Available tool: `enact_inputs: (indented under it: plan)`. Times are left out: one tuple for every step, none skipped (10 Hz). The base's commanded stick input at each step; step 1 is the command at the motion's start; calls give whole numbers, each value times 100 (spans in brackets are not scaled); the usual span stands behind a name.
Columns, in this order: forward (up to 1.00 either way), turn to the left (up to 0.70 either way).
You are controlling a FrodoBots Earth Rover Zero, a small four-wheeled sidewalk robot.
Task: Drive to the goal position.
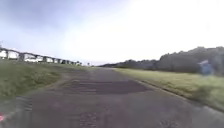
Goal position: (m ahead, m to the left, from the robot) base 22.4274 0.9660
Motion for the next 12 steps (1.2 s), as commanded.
enact_inputs:
  plan:
    - [100,0]
    - [100,0]
    - [100,0]
    - [100,0]
    - [100,0]
    - [100,0]
    - [100,0]
    - [100,0]
    - [100,0]
    - [100,27]
    - [100,27]
    - [100,11]
